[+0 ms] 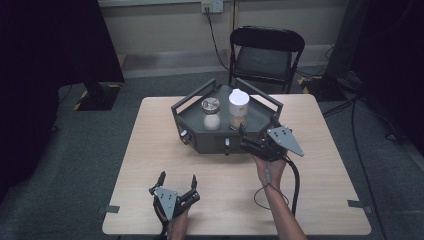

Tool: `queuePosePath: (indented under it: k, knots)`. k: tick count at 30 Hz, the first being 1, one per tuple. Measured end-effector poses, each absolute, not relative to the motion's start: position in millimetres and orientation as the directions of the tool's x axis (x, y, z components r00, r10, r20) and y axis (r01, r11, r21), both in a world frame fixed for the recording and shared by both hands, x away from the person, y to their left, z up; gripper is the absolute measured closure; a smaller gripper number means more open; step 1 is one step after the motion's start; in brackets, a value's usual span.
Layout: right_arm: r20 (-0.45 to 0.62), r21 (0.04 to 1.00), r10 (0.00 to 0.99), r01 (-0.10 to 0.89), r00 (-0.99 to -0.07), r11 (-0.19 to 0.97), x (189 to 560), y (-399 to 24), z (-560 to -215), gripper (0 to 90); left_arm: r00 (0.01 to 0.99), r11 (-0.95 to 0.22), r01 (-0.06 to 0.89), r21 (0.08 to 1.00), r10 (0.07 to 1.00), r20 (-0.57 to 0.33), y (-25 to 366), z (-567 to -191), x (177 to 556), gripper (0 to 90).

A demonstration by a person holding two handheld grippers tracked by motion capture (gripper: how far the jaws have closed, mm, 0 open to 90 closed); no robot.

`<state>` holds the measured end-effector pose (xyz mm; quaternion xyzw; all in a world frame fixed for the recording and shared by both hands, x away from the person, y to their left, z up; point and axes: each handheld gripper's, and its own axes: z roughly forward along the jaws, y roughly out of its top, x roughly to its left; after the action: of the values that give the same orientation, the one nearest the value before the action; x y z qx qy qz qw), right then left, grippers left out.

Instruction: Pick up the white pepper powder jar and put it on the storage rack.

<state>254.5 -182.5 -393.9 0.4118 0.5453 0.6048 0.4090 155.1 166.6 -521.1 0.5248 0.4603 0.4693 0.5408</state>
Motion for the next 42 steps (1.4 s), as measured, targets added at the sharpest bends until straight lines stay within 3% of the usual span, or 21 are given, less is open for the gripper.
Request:
queuePosePath:
  k: [30,42]
  knots:
    - [-0.002,0.997,0.95,-0.078,-0.312,-0.024,200,-199,-423,0.0,0.134,0.009,-0.025,1.0,0.991,-0.005,166,-521,155,0.2]
    - [0.028,0.999,0.958,-0.036,-0.284,-0.04,186,-211,-447,0.0,0.134,0.009,-0.026,1.0,0.991,-0.006,166,-521,155,0.2]
